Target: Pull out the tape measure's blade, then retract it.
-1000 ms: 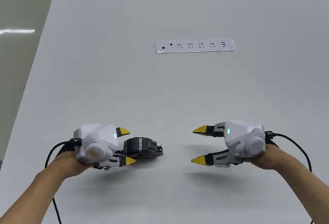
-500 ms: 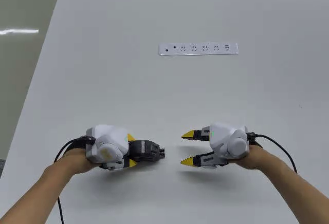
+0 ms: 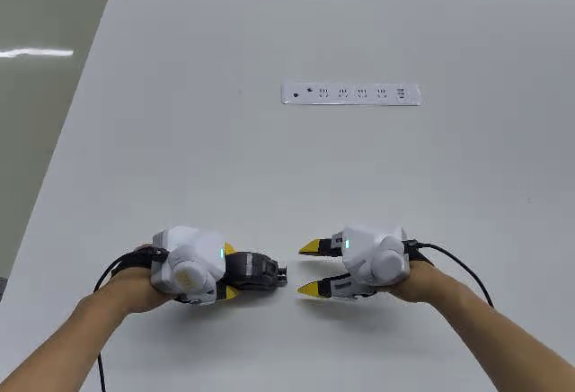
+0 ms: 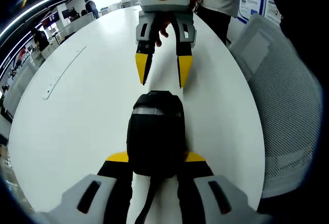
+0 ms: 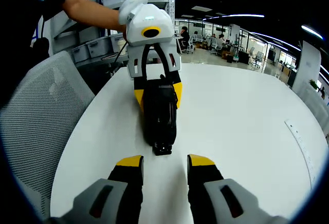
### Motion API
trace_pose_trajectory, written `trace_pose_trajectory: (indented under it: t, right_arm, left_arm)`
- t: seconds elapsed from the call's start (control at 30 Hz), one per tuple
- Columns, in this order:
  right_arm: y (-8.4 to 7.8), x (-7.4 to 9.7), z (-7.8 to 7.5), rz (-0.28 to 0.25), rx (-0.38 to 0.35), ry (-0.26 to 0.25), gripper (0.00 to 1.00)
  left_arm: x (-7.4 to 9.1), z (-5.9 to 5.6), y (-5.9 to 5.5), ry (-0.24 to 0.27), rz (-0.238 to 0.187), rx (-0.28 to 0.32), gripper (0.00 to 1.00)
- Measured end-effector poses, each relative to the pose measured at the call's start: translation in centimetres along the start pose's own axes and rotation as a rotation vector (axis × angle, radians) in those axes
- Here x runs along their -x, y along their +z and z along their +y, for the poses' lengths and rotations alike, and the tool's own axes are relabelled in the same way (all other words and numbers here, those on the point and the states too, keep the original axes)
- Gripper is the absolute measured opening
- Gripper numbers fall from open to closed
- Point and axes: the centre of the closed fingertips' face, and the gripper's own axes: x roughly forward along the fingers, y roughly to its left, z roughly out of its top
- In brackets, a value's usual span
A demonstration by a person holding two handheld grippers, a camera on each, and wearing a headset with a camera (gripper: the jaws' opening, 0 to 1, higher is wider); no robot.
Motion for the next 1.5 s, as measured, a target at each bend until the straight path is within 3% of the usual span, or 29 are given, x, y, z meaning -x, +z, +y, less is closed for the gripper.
trace_pose_trajectory:
  t: [0.43,0.7,1.13,1.5]
  right_arm:
    - [-0.3,-2.1,0.4,0.021,-0.002,0.053,0.24]
    - [-0.3,-3.0,0.6,0.002,-0.005,0.078,0.19]
    - [0.0,-3.1,0.4,-0.027,-0.018,0.065,0.13]
    - [0.0,-3.1,0.4,0.014,0.025,0.082,0.11]
  left_arm:
    - [0.1,-0.1,0.0,-0.006,-0.021,0.013,0.28]
    - [0.1,0.0,0.1,-0.002,-0.043,0.014,0.28]
    - [0.2,0.0,0.2,0.002,-0.057,0.013,0.28]
    - [0.1,0.0,0.2,-0.001,-0.06,0.017,0.28]
